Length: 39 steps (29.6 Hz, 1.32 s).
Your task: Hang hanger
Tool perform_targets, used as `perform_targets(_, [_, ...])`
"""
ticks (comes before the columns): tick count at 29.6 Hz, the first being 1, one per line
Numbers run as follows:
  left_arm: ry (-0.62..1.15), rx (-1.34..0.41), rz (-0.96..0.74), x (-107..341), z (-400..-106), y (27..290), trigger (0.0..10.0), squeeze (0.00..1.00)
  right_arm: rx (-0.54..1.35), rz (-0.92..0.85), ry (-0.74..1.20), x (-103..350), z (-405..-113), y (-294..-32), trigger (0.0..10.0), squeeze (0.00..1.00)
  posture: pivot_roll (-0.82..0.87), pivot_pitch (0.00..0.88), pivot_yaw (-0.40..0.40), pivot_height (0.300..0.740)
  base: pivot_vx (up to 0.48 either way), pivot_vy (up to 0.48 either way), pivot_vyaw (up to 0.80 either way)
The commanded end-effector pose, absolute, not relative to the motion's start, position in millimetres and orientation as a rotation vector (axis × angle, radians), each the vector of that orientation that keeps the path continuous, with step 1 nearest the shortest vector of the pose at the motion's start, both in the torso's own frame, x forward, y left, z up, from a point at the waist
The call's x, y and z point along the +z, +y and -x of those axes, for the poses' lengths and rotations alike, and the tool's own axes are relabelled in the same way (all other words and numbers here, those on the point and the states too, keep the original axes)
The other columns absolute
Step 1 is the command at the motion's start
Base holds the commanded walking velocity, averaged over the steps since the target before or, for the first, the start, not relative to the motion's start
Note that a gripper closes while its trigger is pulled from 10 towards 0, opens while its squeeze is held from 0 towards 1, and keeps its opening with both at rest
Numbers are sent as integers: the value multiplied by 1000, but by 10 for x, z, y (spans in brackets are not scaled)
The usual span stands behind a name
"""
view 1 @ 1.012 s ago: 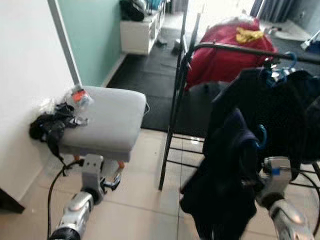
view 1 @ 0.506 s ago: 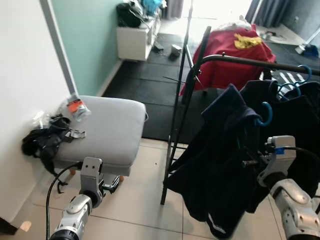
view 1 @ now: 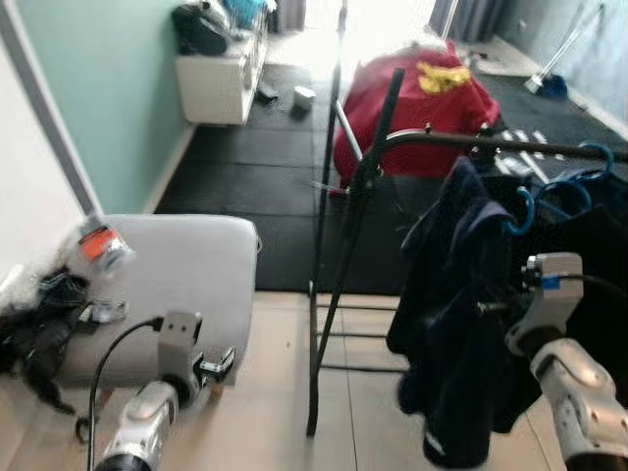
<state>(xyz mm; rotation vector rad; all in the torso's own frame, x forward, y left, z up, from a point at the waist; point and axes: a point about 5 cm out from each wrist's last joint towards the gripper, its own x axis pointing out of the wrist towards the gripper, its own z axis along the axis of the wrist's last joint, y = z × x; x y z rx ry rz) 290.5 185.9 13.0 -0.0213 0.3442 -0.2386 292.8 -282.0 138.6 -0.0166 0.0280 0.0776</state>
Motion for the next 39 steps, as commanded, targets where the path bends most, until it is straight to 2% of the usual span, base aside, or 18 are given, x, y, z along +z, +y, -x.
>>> perform_targets(1, [353,-246,31,107,-2891,1827,10000,0,103,34,-13,1513,-2948,-2792,10000,0,-59,63,-42,740,439,0,0])
perform_targets(10, [349,-248,35,115,-2896,1828,10000,0,114,32,-76,1716,-2990,-2746,10000,0,-57,69,-41,740,420,0,0])
perform_targets(14, [346,-245,43,120,-2900,1835,10000,0,88,23,-98,1830,-3005,-2785,10000,0,-59,73,-40,740,0,0,0])
perform_targets(20, [345,-248,42,127,-2908,1830,10000,0,-7,3,22,1731,-3045,-2884,10000,0,-59,75,-42,740,0,0,0])
perform_targets(27, [349,-248,43,126,-2910,1830,10000,0,-11,2,73,1684,-3048,-2892,10000,0,-59,78,-42,740,0,0,0])
perform_targets(34, [351,-249,44,127,-2913,1829,10000,0,-71,-16,230,1496,-3026,-2949,10000,0,-56,81,-44,740,0,0,0])
perform_targets(35, [352,-249,45,127,-2914,1828,10000,0,-86,-38,241,1470,-3016,-2966,10000,141,-56,81,-44,740,0,0,0])
perform_targets(36, [352,-249,45,127,-2914,1827,10000,0,-113,-55,242,1466,-3008,-2991,10000,894,-56,81,-44,740,0,0,0])
perform_targets(37, [352,-249,45,127,-2914,1827,10000,0,-113,-55,242,1466,-3008,-2991,10000,894,-56,81,-44,740,0,0,0])
perform_targets(38, [353,-249,46,126,-2914,1826,10000,0,-130,-78,226,1481,-3005,-3009,10000,1000,-56,81,-44,740,0,0,0])
perform_targets(39, [353,-249,46,126,-2914,1826,10000,0,-130,-78,226,1481,-3005,-3009,10000,1000,-56,81,-44,740,0,0,0])
